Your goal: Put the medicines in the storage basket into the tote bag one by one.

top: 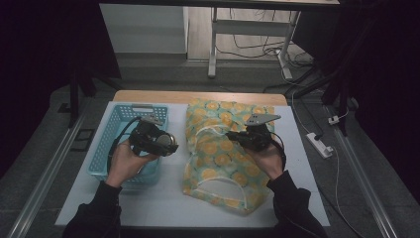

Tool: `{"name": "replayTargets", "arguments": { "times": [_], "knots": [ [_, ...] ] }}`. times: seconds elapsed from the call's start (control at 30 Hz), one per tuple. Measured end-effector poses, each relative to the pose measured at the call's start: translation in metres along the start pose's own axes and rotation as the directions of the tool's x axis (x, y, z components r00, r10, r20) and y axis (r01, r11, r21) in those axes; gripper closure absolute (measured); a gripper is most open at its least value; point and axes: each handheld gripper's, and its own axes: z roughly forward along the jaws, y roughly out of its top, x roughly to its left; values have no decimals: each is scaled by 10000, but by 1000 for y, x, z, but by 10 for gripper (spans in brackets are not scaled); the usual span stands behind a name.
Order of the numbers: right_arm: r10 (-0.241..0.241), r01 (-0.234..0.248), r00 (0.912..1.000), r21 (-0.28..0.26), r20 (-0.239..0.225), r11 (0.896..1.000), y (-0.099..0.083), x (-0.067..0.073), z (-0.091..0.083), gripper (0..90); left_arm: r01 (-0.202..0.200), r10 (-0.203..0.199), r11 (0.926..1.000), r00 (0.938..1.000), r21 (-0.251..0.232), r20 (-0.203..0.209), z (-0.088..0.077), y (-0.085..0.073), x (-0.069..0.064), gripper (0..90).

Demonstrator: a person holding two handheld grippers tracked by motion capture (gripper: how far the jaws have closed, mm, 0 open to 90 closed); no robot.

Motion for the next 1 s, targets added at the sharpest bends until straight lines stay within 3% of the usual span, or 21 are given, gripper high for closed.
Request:
{"name": "replayTargets", "arguments": {
  "times": [0.4, 0.63, 1.0],
  "knots": [
    [91, -91, 9999, 42, 53, 9999, -2, -2, 1, 900, -703, 697, 9975, 9937, 41, 876, 21, 15, -28, 207],
    [107, -107, 9999, 63, 63, 9999, -3, -3, 3, 900, -1099, 1083, 9939, 9879, 80, 1113, 31, 23, -42, 207],
    [103, -103, 9999, 103, 67, 9999, -4, -3, 4, 900, -1380, 1356, 9904, 9788, 47, 1537, 57, 38, -60, 207]
  ]
}}
